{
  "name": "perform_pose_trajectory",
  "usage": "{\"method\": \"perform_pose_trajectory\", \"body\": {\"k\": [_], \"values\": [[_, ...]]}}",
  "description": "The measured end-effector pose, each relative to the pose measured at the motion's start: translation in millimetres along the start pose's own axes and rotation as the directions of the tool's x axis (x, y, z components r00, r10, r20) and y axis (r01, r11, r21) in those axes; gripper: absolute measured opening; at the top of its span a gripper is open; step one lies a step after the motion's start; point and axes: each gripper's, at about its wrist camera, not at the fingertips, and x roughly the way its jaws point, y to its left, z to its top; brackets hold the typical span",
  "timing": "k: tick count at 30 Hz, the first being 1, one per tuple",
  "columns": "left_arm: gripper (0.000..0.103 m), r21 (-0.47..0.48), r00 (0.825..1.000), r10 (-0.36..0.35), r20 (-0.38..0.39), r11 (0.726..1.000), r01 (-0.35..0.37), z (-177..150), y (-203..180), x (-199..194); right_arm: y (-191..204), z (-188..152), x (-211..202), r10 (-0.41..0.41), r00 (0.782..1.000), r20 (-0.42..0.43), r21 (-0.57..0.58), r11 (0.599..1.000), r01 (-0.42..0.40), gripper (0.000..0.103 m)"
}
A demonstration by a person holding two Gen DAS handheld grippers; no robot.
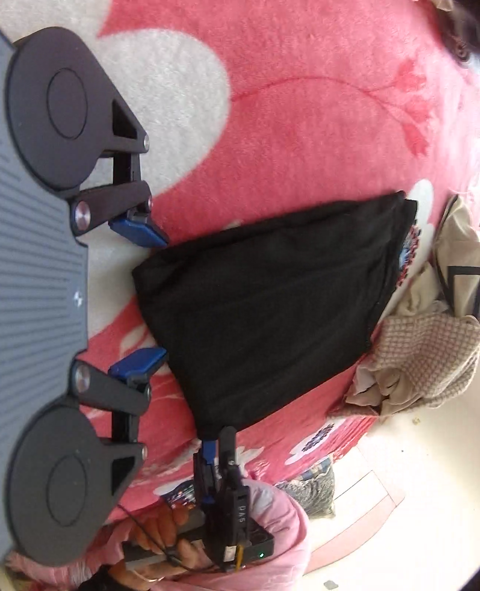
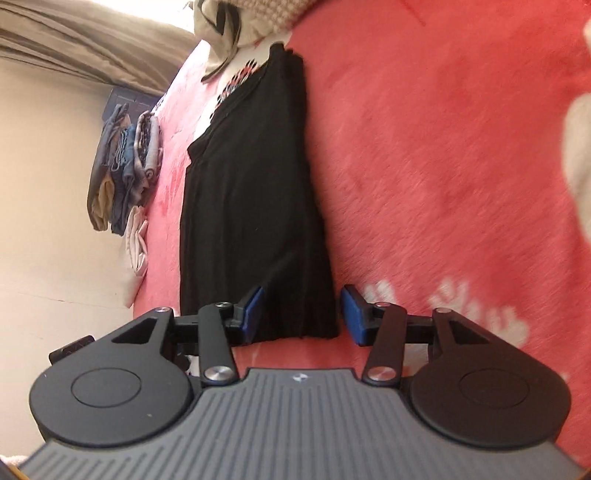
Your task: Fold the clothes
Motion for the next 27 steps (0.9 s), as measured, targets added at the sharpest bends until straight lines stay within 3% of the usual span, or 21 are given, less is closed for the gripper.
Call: {"method": "perform_pose_trajectory", "body": {"k": [2, 3, 5, 7, 10, 13, 18, 21, 24, 27], "values": [[0.034, -0.012, 1.0, 0.011, 0.02, 1.0, -0.011, 2, 2, 1, 3, -3, 3, -0.006, 1.0, 0.012, -0.015, 1.0, 0.007, 0.039], [0.021, -0.019, 1.0, 0.01, 0.027, 1.0, -0.01, 2, 3, 2, 4, -3, 4, -0.014, 1.0, 0.014, -0.024, 1.0, 0.014, 0.028], [0.012, -0.049, 0.999, -0.002, 0.034, 0.999, 0.004, 3, 7, 3, 6, -4, 4, -0.027, 0.999, 0.019, -0.04, 0.999, 0.028, 0.015], [0.008, -0.076, 0.998, -0.018, 0.054, 0.997, 0.022, 2, 8, -1, 9, -5, 0, -0.037, 0.999, 0.03, -0.043, 0.998, 0.038, 0.008], [0.007, -0.077, 0.995, -0.065, 0.08, 0.994, 0.071, -1, 4, -22, 20, -11, -13, -0.046, 0.997, 0.055, -0.081, 0.995, 0.05, 0.006], [0.007, -0.052, 0.99, -0.131, 0.056, 0.99, 0.134, -11, 1, -48, 28, -24, -35, -0.045, 0.998, 0.045, -0.115, 0.992, 0.05, 0.005], [0.007, 0.049, 0.975, -0.196, -0.105, 0.978, 0.202, -56, -19, -82, 38, -76, -68, -0.06, 0.997, -0.04, -0.161, 0.986, 0.053, 0.005], [0.008, 0.128, 0.968, -0.155, -0.2, 0.975, 0.183, -90, -23, -76, 34, -126, -82, -0.098, 0.993, -0.068, -0.201, 0.976, 0.082, 0.006], [0.012, 0.214, 0.969, -0.053, -0.242, 0.971, 0.106, -106, -22, -57, 28, -162, -84, -0.213, 0.977, 0.028, -0.275, 0.938, 0.213, 0.009], [0.02, 0.251, 0.971, -0.037, -0.238, 0.963, 0.098, -111, -23, -61, 22, -181, -97, -0.304, 0.931, 0.202, -0.276, 0.894, 0.352, 0.011]]}}
